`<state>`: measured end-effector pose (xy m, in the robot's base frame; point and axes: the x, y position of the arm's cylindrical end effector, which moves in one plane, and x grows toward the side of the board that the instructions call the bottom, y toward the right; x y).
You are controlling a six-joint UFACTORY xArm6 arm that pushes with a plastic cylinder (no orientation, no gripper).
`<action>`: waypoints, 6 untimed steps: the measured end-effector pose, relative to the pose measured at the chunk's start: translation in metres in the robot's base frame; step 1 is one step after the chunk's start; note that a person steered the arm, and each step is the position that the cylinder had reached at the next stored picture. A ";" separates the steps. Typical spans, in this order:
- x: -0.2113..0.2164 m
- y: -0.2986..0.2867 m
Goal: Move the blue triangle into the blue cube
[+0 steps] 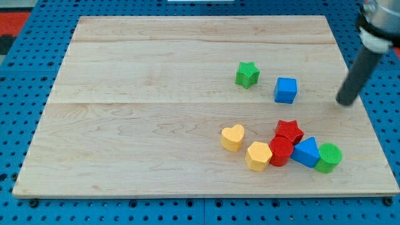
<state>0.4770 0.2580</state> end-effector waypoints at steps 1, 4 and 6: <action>0.017 0.000; 0.141 0.001; 0.142 -0.023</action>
